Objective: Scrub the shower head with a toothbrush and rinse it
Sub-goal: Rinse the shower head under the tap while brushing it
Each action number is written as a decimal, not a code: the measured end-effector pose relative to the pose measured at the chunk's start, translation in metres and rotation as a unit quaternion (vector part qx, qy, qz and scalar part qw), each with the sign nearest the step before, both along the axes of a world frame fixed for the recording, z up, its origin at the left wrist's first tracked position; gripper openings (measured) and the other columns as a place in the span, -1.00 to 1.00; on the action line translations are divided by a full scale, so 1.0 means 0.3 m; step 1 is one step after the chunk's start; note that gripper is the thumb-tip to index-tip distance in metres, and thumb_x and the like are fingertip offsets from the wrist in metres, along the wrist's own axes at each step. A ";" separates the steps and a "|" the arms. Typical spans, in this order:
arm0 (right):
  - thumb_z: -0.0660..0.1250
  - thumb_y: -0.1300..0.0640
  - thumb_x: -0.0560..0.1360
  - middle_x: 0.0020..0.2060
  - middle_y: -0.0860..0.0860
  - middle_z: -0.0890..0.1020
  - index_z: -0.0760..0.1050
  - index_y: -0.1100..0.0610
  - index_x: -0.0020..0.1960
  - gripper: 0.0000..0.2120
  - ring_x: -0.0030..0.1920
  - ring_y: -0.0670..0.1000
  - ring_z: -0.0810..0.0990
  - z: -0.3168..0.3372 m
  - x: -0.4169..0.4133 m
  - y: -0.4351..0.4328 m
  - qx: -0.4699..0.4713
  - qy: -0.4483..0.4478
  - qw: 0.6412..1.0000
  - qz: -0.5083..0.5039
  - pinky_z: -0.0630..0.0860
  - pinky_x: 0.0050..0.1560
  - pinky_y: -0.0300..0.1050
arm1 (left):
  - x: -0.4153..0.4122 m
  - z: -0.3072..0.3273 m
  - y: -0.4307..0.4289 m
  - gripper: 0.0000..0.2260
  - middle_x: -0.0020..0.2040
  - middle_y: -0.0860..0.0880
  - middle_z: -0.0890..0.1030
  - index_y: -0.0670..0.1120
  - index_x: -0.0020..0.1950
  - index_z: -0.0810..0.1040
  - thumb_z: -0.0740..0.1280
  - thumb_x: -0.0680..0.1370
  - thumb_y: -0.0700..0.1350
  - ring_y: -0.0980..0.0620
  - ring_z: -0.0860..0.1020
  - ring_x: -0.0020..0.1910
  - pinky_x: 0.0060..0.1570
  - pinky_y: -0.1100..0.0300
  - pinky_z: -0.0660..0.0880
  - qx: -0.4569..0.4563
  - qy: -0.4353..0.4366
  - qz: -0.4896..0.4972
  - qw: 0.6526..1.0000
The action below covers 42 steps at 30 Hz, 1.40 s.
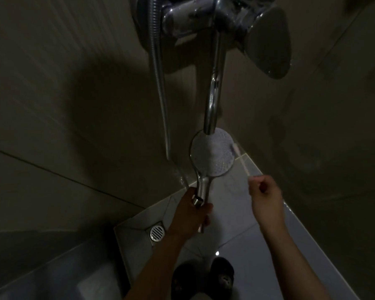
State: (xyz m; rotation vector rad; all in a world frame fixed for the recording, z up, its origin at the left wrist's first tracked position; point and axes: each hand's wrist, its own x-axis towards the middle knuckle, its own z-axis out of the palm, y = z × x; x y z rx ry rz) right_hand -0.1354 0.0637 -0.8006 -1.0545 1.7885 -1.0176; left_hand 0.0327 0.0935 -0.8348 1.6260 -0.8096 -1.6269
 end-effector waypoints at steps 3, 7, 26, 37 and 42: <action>0.22 0.17 0.56 -0.20 0.13 0.56 0.50 0.19 -0.08 -0.88 -0.19 0.07 0.51 0.041 -0.016 -0.017 -0.008 -0.014 0.999 -0.038 0.47 -0.06 0.04 | -0.009 -0.007 0.000 -0.64 -0.24 0.05 0.51 0.15 0.01 0.41 0.34 0.48 -0.32 0.09 0.52 -0.38 -0.39 0.22 0.50 -0.050 -0.084 -0.004 0.995; 0.19 0.16 0.57 -0.26 0.07 0.52 0.48 0.17 -0.06 -0.87 -0.29 0.00 0.44 0.084 -0.014 -0.017 -0.018 -0.034 0.999 -0.035 0.40 -0.17 0.00 | 0.005 -0.023 -0.012 -0.61 -0.18 0.06 0.52 -0.12 0.28 0.36 0.31 0.48 -0.33 -0.04 0.58 -0.15 -0.22 0.36 0.49 -0.129 -0.237 -0.038 0.962; 0.32 0.24 0.51 -0.44 0.01 0.50 0.49 0.19 -0.29 -0.81 -0.37 -0.06 0.48 0.029 -0.028 -0.074 -0.009 0.051 0.983 0.178 0.42 -0.24 -0.17 | 0.103 -0.087 -0.068 -0.71 0.08 -0.27 0.47 -0.28 0.12 0.40 0.30 0.42 -0.38 -0.24 0.44 0.09 0.03 -0.02 0.39 -0.086 -0.396 -0.045 0.913; 0.36 0.20 0.48 -0.50 -0.04 0.49 0.43 0.06 -0.43 -0.68 -0.38 -0.02 0.46 0.015 0.012 -0.162 0.023 0.090 0.982 0.165 0.38 -0.23 -0.13 | 0.115 -0.097 -0.062 -0.67 0.13 -0.26 0.46 -0.28 0.16 0.37 0.27 0.41 -0.41 -0.23 0.43 0.16 0.11 -0.14 0.42 -0.049 -0.400 -0.029 0.915; 0.35 0.19 0.49 -0.47 0.07 0.47 0.43 0.20 -0.38 -0.71 -0.38 0.01 0.43 0.014 0.003 -0.176 0.006 0.089 0.989 0.114 0.35 -0.24 -0.15 | 0.120 -0.096 -0.067 -0.70 0.09 -0.27 0.47 -0.29 0.13 0.38 0.26 0.41 -0.44 -0.24 0.43 0.13 0.11 -0.16 0.42 -0.051 -0.388 -0.017 0.920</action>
